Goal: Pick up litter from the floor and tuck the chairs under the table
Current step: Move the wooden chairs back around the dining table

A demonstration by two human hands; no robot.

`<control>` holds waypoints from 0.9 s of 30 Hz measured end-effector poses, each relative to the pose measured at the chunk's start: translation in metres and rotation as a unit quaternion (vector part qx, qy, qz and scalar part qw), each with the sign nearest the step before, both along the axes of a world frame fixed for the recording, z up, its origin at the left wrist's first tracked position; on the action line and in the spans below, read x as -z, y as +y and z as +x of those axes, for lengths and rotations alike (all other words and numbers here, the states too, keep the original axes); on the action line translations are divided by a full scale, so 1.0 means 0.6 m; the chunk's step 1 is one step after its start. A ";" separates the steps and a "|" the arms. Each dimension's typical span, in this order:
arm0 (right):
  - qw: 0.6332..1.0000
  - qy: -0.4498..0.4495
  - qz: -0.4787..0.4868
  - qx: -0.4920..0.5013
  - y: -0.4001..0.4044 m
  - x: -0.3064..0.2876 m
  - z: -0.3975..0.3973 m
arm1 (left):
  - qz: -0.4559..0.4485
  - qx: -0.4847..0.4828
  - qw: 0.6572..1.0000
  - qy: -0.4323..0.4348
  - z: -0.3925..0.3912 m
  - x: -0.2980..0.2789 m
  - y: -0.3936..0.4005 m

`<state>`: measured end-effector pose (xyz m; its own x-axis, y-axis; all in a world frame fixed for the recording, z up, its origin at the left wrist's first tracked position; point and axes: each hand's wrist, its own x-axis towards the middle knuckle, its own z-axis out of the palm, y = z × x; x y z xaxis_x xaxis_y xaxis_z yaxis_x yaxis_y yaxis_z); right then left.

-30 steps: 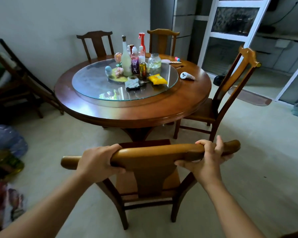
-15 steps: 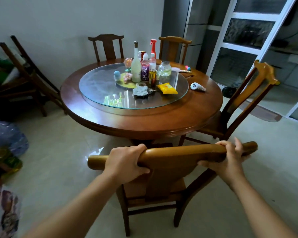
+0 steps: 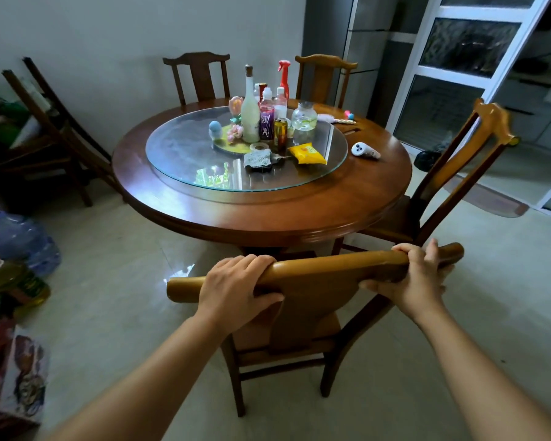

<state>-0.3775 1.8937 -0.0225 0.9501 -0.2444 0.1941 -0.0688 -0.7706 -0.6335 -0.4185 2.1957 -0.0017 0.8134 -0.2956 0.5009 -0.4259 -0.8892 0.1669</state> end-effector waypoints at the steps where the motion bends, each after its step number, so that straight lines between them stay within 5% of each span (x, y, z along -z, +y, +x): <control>1: 1.000 0.010 -0.027 0.008 0.002 -0.002 -0.003 | -0.006 -0.029 1.000 0.000 -0.006 0.000 -0.006; 8: 0.993 0.018 -0.103 -0.046 -0.012 -0.016 -0.005 | -0.171 -0.286 0.938 0.096 -0.047 0.029 -0.064; 20: 0.985 -0.090 -0.113 -0.092 -0.004 -0.031 0.076 | -0.186 -0.238 0.953 -0.014 0.047 0.018 -0.042; 27: 0.986 -0.115 -0.114 -0.041 0.118 -0.013 0.063 | -0.133 -0.240 0.961 0.045 0.096 0.018 0.088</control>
